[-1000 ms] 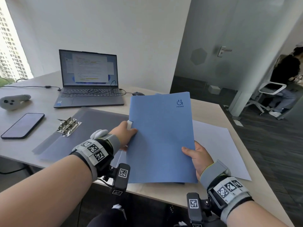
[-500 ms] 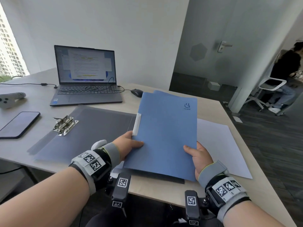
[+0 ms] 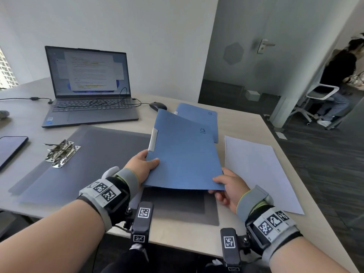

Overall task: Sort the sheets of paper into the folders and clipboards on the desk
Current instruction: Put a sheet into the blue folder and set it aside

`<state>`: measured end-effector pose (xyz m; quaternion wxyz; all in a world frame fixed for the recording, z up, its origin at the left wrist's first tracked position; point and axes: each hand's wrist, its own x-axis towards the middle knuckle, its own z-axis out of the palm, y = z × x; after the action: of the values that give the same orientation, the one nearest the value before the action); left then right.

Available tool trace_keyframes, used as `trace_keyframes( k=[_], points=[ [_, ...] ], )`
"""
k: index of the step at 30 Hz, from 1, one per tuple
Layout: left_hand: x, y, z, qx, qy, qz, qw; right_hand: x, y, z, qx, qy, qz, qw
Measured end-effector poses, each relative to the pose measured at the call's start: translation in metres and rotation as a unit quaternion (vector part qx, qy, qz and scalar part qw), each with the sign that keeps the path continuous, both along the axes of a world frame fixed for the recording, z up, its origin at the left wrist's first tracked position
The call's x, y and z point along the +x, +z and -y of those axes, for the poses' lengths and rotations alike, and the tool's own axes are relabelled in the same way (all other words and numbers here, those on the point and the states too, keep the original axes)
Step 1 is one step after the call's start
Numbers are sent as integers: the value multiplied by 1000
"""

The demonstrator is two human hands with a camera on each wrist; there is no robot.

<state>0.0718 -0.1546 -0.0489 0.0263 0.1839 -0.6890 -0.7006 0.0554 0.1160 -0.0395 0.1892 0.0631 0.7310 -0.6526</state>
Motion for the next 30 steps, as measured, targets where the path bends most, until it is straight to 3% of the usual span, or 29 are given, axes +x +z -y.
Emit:
trace_keyframes(
  k=[5, 8, 20, 30],
  points=[
    [-30, 27, -3, -68, -15, 32, 997, -27, 7, 6, -39, -46, -12, 998],
    [-61, 40, 0, -26, 7, 38, 999, -55, 13, 11, -72, -83, -25, 994],
    [-180, 30, -7, -82, 72, 21, 994, -174, 8, 23, -53, -171, 15, 984],
    [-206, 26, -13, -179, 69, 62, 980, -188, 18, 25, -105, -163, 86, 977]
  ],
)
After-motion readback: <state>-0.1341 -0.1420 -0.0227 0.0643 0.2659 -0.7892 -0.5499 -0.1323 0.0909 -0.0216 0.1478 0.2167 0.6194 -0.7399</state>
